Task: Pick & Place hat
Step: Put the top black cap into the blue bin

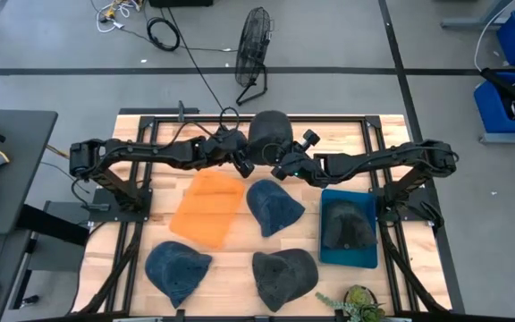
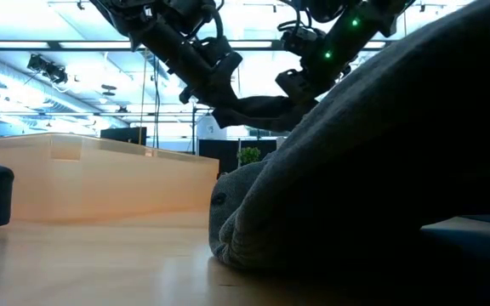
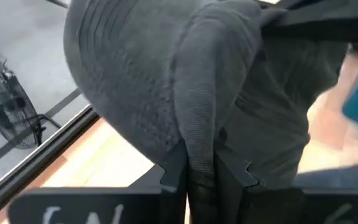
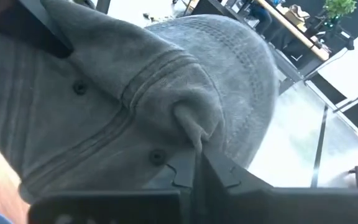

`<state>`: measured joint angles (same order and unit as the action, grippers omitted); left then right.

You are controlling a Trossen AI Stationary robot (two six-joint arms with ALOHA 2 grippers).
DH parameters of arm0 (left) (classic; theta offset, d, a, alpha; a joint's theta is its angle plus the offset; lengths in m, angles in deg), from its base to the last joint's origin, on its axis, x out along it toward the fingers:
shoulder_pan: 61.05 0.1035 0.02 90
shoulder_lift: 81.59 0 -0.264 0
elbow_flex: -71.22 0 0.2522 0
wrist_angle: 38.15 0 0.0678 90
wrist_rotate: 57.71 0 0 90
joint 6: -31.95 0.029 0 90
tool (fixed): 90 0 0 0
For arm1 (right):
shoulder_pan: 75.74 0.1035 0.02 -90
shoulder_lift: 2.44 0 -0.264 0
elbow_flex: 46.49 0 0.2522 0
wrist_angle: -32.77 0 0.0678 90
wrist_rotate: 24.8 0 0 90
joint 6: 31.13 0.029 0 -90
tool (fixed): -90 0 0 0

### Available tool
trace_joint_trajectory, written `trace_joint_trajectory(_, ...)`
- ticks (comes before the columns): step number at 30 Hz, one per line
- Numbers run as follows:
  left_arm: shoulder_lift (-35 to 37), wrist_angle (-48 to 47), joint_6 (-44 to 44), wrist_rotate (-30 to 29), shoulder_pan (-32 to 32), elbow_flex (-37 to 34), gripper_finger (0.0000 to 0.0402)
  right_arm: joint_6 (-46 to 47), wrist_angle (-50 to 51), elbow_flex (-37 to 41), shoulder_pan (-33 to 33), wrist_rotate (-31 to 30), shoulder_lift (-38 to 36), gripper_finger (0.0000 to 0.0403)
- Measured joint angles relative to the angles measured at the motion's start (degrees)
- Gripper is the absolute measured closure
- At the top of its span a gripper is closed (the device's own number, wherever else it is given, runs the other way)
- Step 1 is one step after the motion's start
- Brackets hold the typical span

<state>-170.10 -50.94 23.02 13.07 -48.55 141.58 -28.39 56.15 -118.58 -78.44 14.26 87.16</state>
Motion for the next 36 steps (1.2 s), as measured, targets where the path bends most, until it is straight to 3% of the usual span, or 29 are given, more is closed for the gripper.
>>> trace_joint_trajectory(7,0.0,-1.1,1.3,0.2,0.0,0.0,0.0292,2.8,5.7,0.0,0.2,1.0,0.0,0.0397)
trace_joint_trajectory(15,0.0,-1.6,0.3,-0.1,0.1,0.0,0.0246,4.6,12.0,-0.1,1.9,-2.5,-3.2,0.0400)
trace_joint_trajectory(21,0.0,-1.8,0.2,-0.9,0.7,0.0,0.0240,16.2,32.9,-5.6,6.4,-1.2,-11.6,0.0401)
trace_joint_trajectory(25,0.0,-2.3,0.2,-0.9,1.2,0.0,0.0244,28.3,50.9,-12.8,10.2,7.6,-16.3,0.0401)
trace_joint_trajectory(31,0.0,-3.6,0.1,-1.3,1.8,0.0,0.0247,43.5,65.2,-19.5,18.2,30.3,-20.6,0.0401)
trace_joint_trajectory(36,0.0,-4.0,0.1,-1.3,1.8,0.0,0.0248,61.1,74.6,-20.0,26.5,36.0,-23.1,0.0401)
